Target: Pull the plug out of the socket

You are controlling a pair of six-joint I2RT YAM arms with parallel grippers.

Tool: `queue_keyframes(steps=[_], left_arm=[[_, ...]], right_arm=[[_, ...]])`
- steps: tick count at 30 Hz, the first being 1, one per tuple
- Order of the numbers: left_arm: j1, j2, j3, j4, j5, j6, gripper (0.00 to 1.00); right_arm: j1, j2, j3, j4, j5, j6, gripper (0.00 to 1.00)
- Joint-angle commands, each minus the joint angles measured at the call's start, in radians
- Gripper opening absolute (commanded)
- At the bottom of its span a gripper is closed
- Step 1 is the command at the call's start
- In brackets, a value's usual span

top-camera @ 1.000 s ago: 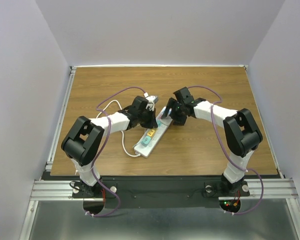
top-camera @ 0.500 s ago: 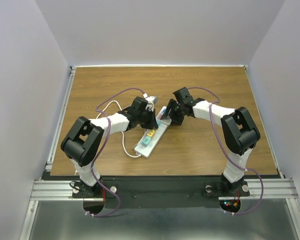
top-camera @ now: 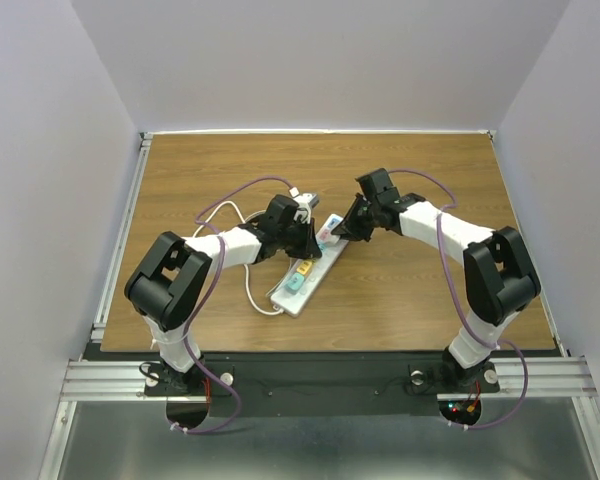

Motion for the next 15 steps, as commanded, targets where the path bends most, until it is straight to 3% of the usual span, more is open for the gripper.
queue_keyframes(steps=[1,5,10,15], left_arm=[[-0.010,0.031,-0.023,-0.068,-0.027,0.007,0.00],[-0.013,0.040,-0.026,-0.068,-0.028,0.005,0.00],[-0.019,0.048,-0.032,-0.061,-0.031,-0.005,0.00],[-0.027,0.060,-0.032,-0.052,-0.034,-0.011,0.00]], right_arm=[[-0.012,-0.011,0.023,0.051,-0.042,-0.008,0.01],[-0.017,0.033,0.056,0.045,-0.071,-0.027,0.03],[-0.017,0.102,0.116,0.036,-0.120,-0.041,0.22],[-0.017,0.153,0.162,0.027,-0.153,-0.053,0.32]])
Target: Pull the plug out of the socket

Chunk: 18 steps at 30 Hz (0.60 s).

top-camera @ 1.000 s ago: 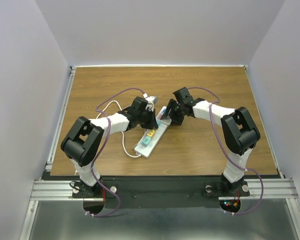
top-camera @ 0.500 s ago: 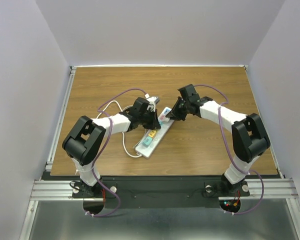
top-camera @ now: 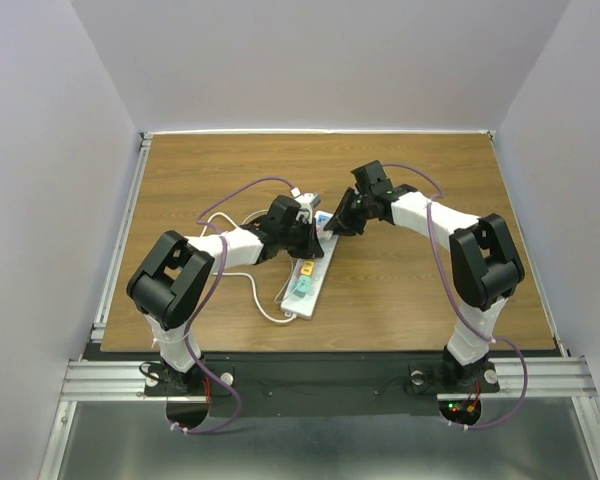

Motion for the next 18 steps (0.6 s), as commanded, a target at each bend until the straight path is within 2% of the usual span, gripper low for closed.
queue_keyframes(steps=[1,6,11,14,17,18], left_arm=[[-0.016,0.052,-0.032,-0.076,-0.029,0.005,0.00],[-0.017,0.062,-0.030,-0.074,-0.029,0.002,0.00],[-0.019,0.060,-0.037,-0.074,-0.027,0.003,0.00],[-0.019,0.062,-0.043,-0.074,-0.027,0.007,0.00],[-0.017,0.062,-0.055,-0.074,-0.033,0.008,0.00],[-0.019,0.060,-0.060,-0.073,-0.035,0.010,0.00]], right_arm=[[0.000,0.040,0.059,0.029,-0.048,-0.020,0.39],[-0.001,0.037,0.059,0.003,-0.033,-0.037,0.50],[-0.001,0.064,0.066,-0.011,-0.057,-0.053,0.48],[0.000,0.093,0.097,-0.011,-0.075,-0.059,0.40],[0.000,0.118,0.131,-0.014,-0.094,-0.062,0.26],[0.000,0.123,0.139,-0.015,-0.097,-0.066,0.18]])
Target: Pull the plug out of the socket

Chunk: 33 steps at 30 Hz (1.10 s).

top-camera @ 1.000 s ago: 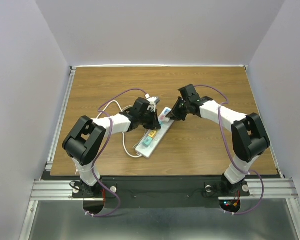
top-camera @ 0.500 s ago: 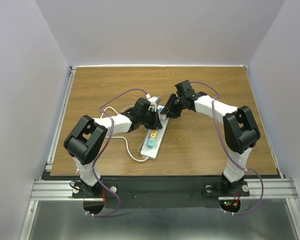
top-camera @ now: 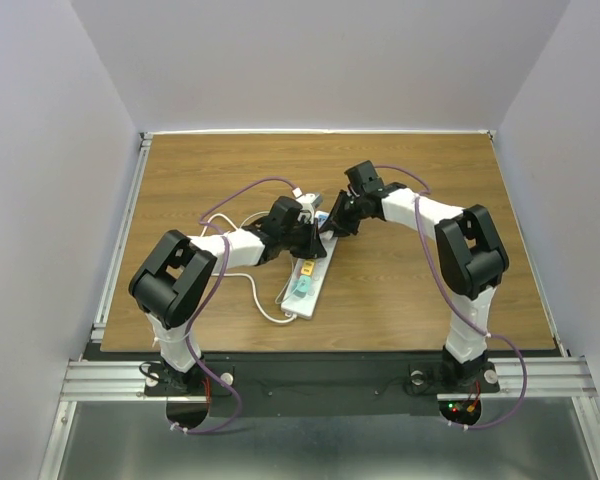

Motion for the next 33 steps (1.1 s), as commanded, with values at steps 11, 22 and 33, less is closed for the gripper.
queue_keyframes(steps=[11,22,33], left_arm=[[-0.006,0.046,-0.117,-0.115,-0.058,0.051,0.00],[-0.003,0.079,-0.113,-0.107,-0.057,0.065,0.00],[-0.003,-0.064,0.065,-0.188,-0.038,0.073,0.00]], right_arm=[[-0.072,-0.097,0.124,-0.058,-0.063,0.015,0.00],[-0.200,-0.188,0.105,-0.109,-0.080,0.010,0.00],[-0.464,-0.263,-0.060,-0.294,0.316,-0.089,0.00]])
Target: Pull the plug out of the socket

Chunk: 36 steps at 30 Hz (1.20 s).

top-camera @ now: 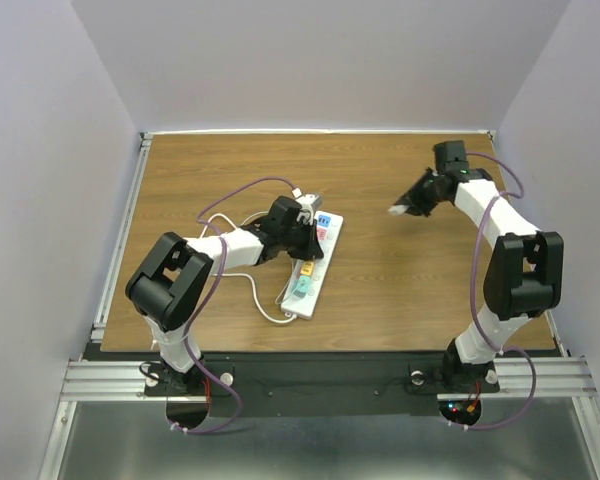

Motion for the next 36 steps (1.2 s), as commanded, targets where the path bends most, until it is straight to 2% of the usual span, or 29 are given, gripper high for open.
queue_keyframes(steps=[1,5,8,13,17,20,26,28,31,34,36], left_arm=[[-0.003,-0.036,0.101,-0.181,-0.022,0.054,0.00],[-0.003,-0.076,0.196,-0.206,-0.025,0.057,0.00],[-0.003,-0.114,0.229,-0.232,-0.045,0.060,0.00],[0.001,-0.111,0.244,-0.238,-0.057,0.069,0.00],[0.007,-0.093,0.227,-0.244,-0.043,0.059,0.00],[0.007,-0.108,0.207,-0.235,-0.049,0.054,0.00],[0.018,-0.129,0.187,-0.226,-0.057,0.060,0.00],[0.021,-0.139,0.180,-0.221,-0.066,0.059,0.00],[0.029,-0.162,0.166,-0.218,-0.074,0.056,0.00],[0.035,-0.188,0.154,-0.220,-0.075,0.056,0.00],[0.043,-0.214,0.144,-0.221,-0.081,0.051,0.00]], right_arm=[[-0.121,0.001,-0.015,-0.138,0.201,-0.079,0.00],[-0.155,0.002,-0.022,-0.197,0.394,-0.125,0.01],[-0.167,0.002,-0.035,-0.205,0.485,-0.158,0.00],[-0.172,0.058,-0.051,-0.228,0.562,-0.202,0.01],[-0.172,0.078,-0.070,-0.245,0.608,-0.228,0.11],[-0.172,0.052,-0.068,-0.243,0.590,-0.245,0.18],[-0.172,0.005,-0.001,-0.257,0.510,-0.308,0.46],[-0.172,-0.011,0.007,-0.260,0.475,-0.328,0.59],[-0.172,-0.021,0.024,-0.291,0.435,-0.342,0.70],[-0.170,-0.061,0.028,-0.294,0.358,-0.348,0.71],[-0.158,-0.121,0.015,-0.266,0.230,-0.372,0.71]])
